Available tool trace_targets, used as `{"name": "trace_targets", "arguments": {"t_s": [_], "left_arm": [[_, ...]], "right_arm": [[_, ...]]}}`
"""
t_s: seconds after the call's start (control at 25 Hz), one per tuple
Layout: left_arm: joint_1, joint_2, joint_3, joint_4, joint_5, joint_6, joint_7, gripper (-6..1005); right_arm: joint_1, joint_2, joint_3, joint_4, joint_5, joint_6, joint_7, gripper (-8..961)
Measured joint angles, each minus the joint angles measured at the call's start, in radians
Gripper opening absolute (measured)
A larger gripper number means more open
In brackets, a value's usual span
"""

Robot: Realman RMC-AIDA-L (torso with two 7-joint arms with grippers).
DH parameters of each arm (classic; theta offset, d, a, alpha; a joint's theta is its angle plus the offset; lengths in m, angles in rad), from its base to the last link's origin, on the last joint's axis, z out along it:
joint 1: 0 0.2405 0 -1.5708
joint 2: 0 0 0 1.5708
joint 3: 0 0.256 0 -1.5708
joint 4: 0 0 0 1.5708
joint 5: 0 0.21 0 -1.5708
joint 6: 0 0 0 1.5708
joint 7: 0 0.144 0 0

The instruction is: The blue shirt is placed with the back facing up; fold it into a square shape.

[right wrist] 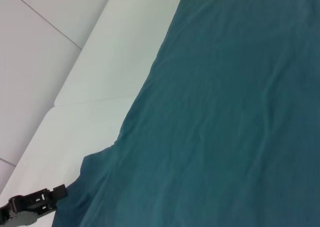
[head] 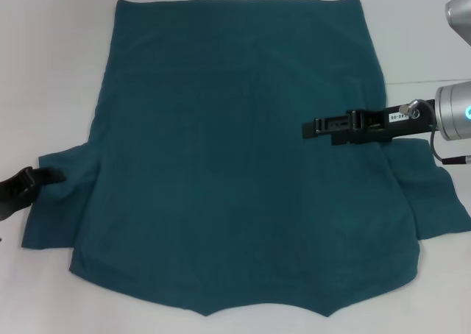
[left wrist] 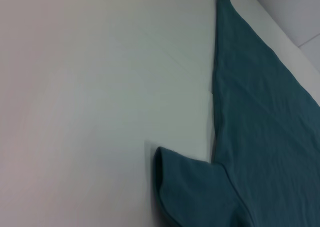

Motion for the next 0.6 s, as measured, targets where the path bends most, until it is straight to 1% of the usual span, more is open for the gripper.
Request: {"name": "trace_targets", "arguments": {"t_s": [0.12,0.36,0.6], "left_arm": [[0.003,-0.001,0.014,0.010,0.000,0.000,0.001,604],[0.008,-0.003,0.025,0.027,0.001,0.006,0.001,392],[0.008,-0.003,0.046,0.030,0.006,0.008,0.009,103]], "right_arm": [[0.001,0.000,0.000,0.000,0.000,0.004,0.000,873],[0.003,0.002,0.000,0.000,0.000,0.009,0.001,871],[0.001,0.001,0.000,0.001,0.002,0.010,0.001,869]]}}
